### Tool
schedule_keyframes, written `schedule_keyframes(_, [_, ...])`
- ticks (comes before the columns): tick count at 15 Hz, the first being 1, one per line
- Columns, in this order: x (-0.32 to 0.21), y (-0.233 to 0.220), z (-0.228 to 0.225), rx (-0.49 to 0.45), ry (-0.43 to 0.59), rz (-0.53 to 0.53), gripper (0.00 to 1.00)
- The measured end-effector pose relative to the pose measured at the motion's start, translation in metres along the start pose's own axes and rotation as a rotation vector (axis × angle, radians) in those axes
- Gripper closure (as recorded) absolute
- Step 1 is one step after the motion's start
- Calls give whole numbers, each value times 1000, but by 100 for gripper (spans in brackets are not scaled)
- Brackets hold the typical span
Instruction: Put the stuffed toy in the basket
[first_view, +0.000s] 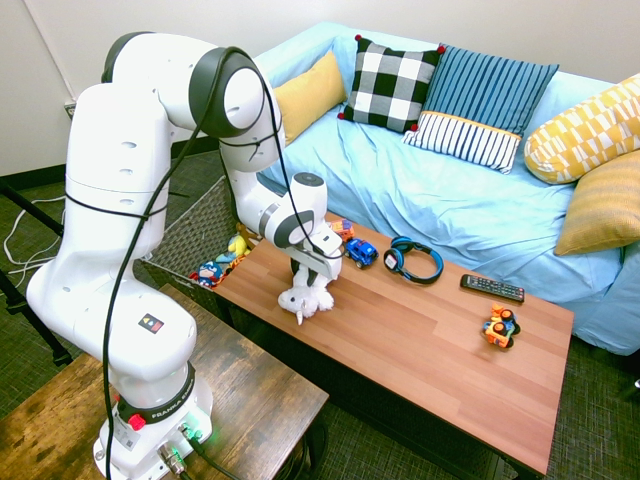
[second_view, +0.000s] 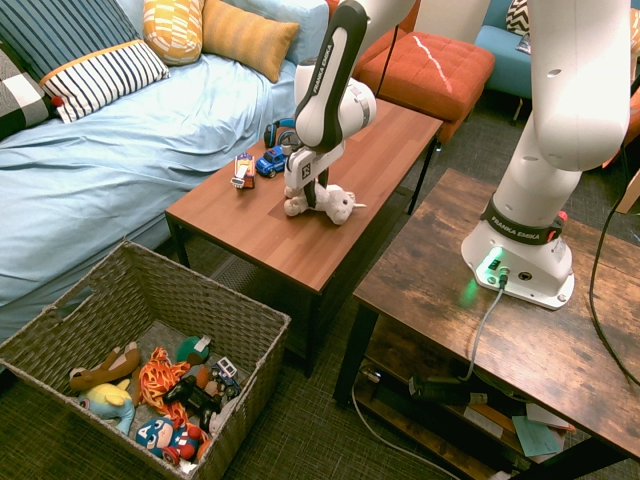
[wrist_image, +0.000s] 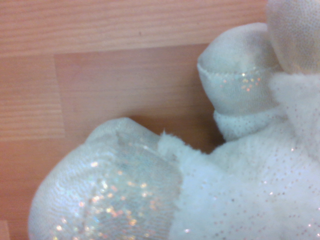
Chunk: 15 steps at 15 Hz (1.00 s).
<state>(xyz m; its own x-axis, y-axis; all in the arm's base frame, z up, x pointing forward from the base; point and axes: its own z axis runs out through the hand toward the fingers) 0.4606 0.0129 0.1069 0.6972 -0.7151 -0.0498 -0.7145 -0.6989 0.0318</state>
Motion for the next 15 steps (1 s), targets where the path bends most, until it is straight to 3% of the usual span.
schedule_keyframes(3, [3, -18, -33, 19, 1, -7, 100])
schedule_keyframes(7, [-21, -70, -118, 65, 30, -26, 100])
schedule_keyframes(11, [-100, -156, -203, 123, 63, -26, 100])
schedule_keyframes(15, [-170, -247, -221, 132, 97, -59, 100])
